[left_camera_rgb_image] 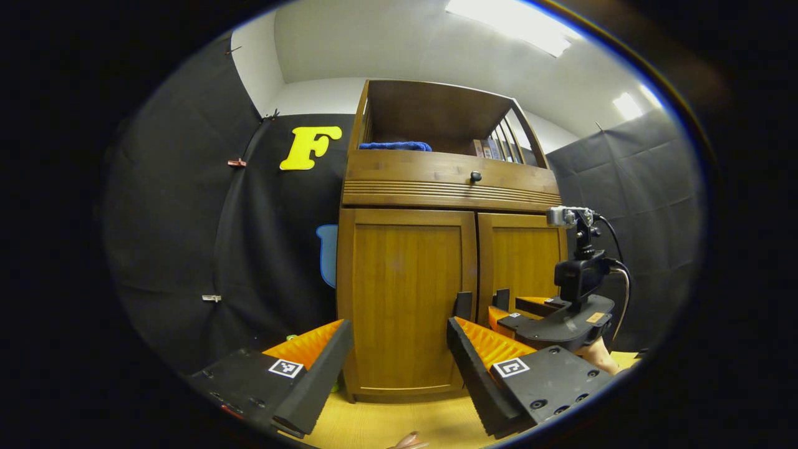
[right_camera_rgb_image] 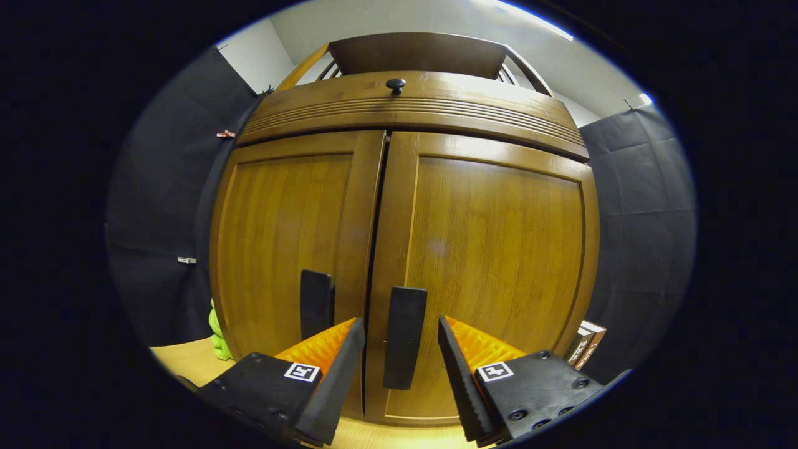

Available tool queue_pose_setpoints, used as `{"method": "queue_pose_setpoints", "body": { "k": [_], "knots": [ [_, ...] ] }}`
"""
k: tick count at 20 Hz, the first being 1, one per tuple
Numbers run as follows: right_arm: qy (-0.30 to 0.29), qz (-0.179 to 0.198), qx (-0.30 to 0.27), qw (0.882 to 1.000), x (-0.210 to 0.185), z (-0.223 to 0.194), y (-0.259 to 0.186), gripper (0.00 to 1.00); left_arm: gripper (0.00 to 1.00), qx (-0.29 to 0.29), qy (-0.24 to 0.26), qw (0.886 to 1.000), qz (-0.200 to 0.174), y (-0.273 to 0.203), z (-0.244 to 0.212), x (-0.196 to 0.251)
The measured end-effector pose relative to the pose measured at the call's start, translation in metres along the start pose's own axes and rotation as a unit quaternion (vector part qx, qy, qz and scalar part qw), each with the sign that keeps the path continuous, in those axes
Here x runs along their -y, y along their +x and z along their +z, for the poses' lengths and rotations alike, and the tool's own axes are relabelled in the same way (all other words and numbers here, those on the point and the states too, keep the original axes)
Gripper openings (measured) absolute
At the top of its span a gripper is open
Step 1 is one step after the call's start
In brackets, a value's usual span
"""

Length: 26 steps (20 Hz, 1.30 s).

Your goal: Open the right door of the double-door shoe cabinet with the right hand, and open the left door with the left hand.

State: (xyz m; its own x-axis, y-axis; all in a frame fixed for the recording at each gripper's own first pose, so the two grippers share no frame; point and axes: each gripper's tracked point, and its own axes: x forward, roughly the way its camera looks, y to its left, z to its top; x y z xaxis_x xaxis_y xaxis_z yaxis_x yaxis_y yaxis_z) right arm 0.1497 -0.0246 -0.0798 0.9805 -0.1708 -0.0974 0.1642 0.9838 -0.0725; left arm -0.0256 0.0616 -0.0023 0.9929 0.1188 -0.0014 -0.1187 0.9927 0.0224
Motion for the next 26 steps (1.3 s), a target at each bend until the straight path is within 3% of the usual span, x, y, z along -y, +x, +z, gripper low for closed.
{"method": "queue_pose_setpoints", "body": {
  "k": [4, 5, 7, 9, 12, 13, 14, 15, 16, 20, 21, 26],
  "knots": [
    [0.008, 0.005, -0.020, 1.000, -0.002, -0.016, 0.013, 0.76, 0.95, 0.001, -0.003, 1.000, 0.011, 0.000, 0.000, -0.006],
    [0.005, -0.009, -0.022, 1.000, 0.004, -0.018, 0.016, 0.75, 0.95, 0.003, -0.004, 1.000, 0.012, -0.001, 0.000, -0.007],
    [0.002, -0.010, -0.023, 1.000, 0.004, -0.024, 0.022, 0.52, 0.95, 0.005, -0.004, 1.000, 0.015, -0.003, 0.001, -0.008],
    [0.009, 0.003, -0.034, 0.999, -0.001, -0.033, 0.027, 0.54, 0.95, 0.004, -0.004, 1.000, 0.015, -0.004, 0.000, -0.007],
    [-0.001, 0.008, -0.022, 1.000, -0.003, -0.026, 0.023, 0.27, 0.95, -0.003, -0.005, 1.000, 0.013, -0.003, -0.004, -0.007],
    [0.003, 0.008, -0.023, 1.000, -0.003, -0.026, 0.021, 0.32, 0.95, -0.006, -0.004, 1.000, 0.014, -0.002, -0.005, -0.007],
    [0.001, 0.009, -0.025, 1.000, -0.002, -0.028, 0.029, 0.18, 0.95, -0.009, -0.002, 1.000, 0.016, -0.002, -0.006, -0.007],
    [0.002, 0.010, -0.025, 1.000, -0.002, -0.028, 0.024, 0.22, 0.95, -0.011, -0.001, 1.000, 0.017, -0.003, -0.007, -0.008],
    [0.003, 0.011, -0.027, 1.000, -0.002, -0.027, 0.024, 0.17, 0.95, -0.012, 0.000, 1.000, 0.018, -0.003, -0.007, -0.008],
    [0.005, 0.026, -0.036, 0.999, -0.003, -0.027, 0.018, 0.17, 0.95, -0.010, -0.002, 1.000, 0.017, -0.003, -0.006, -0.006],
    [0.006, 0.032, -0.037, 0.999, -0.003, -0.026, 0.015, 0.27, 0.95, -0.009, -0.003, 1.000, 0.018, -0.003, -0.007, -0.006],
    [0.008, 0.065, -0.041, 0.997, 0.000, -0.025, -0.019, 0.18, 0.95, -0.016, -0.004, 1.000, 0.011, -0.004, -0.010, 0.007]
  ]
}}
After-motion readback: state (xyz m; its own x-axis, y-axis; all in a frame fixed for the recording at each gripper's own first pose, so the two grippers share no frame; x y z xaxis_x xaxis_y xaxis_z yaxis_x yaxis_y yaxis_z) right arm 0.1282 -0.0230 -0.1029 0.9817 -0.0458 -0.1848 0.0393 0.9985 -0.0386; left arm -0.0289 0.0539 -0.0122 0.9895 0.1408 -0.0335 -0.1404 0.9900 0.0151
